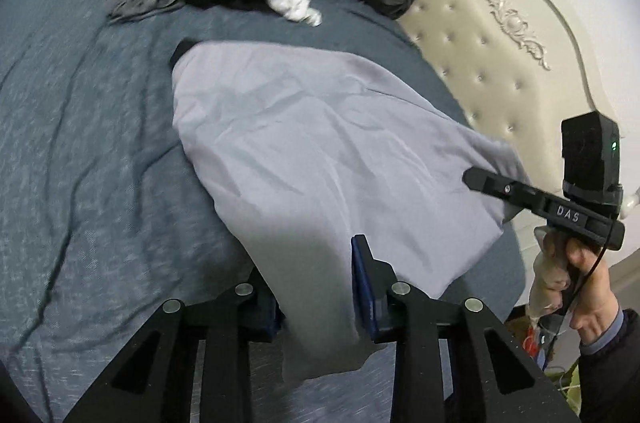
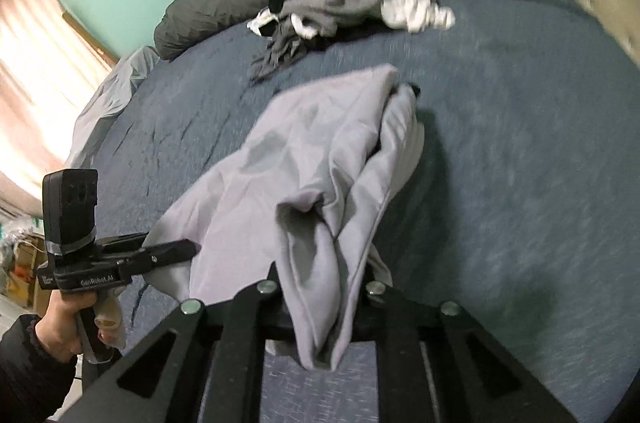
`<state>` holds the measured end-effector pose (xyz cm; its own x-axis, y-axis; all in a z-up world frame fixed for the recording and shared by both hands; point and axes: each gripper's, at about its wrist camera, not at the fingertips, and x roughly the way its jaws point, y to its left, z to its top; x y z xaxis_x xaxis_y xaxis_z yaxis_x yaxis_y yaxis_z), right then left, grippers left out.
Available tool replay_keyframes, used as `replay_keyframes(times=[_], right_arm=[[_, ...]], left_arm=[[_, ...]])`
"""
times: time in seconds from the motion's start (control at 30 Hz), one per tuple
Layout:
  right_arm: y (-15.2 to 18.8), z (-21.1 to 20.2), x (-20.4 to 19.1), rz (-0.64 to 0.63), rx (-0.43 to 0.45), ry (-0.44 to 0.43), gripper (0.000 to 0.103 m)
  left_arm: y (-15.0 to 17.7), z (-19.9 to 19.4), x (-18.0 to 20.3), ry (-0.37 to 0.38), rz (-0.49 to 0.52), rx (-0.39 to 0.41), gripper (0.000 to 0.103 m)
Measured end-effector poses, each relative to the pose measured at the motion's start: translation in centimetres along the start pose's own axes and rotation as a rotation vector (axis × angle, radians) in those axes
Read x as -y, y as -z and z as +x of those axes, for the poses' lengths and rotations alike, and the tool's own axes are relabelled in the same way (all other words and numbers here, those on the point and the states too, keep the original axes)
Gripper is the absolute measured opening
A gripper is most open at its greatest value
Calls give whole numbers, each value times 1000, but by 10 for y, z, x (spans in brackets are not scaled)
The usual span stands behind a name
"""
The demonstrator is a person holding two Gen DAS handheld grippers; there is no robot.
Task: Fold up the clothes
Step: 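Lift the held jacket end and fold it over the bundle with the right tool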
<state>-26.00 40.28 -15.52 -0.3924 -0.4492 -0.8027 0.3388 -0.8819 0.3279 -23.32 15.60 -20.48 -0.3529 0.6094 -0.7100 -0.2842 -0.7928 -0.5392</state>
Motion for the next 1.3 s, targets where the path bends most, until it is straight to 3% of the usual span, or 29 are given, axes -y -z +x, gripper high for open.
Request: replay_keyframes(times=[0.3,0.57,0.77,0.97,1.17,1.3], right_arm=[[-60,-78,42,-65,51,114,9],[-108,-154,111,-74,136,244,9],[-126,-209,162,-126,213,348,8],[-101,-215,231,-96,243,429,8],[-29,-170,316,45,172,436,8],[23,-137,359,149,112,421,8]], left_arm=[[-70,41,104,81,66,47,31],[-136,98,199,143,152,81,31],[-168,138,263,160,232,134,31],[-153,205,308,136,280,140,31],[-98,301,312,101,263,-18,31],[-72,332,308,97,211,-75,31]])
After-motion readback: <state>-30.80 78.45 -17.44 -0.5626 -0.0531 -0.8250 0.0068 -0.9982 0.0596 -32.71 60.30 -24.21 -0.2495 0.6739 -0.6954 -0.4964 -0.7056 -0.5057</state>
